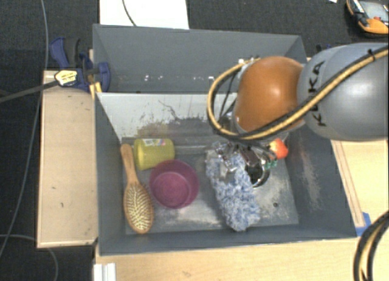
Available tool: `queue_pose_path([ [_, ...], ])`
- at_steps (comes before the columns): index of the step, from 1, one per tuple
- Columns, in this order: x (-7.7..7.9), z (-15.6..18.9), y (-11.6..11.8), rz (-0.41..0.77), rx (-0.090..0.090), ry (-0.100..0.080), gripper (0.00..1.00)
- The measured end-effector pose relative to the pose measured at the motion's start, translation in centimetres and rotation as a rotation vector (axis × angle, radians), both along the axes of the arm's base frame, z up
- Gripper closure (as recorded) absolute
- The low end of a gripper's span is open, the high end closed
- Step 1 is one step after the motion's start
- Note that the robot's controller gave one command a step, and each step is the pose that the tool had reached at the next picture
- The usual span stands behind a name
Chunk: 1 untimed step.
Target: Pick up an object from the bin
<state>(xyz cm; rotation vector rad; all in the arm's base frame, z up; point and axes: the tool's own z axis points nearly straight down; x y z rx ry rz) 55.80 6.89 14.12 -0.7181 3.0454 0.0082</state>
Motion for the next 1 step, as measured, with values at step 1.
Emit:
queue_pose_path([
  [1,0.05,1.38,0.02,-0.004,0.001,-0.003,1.0],
])
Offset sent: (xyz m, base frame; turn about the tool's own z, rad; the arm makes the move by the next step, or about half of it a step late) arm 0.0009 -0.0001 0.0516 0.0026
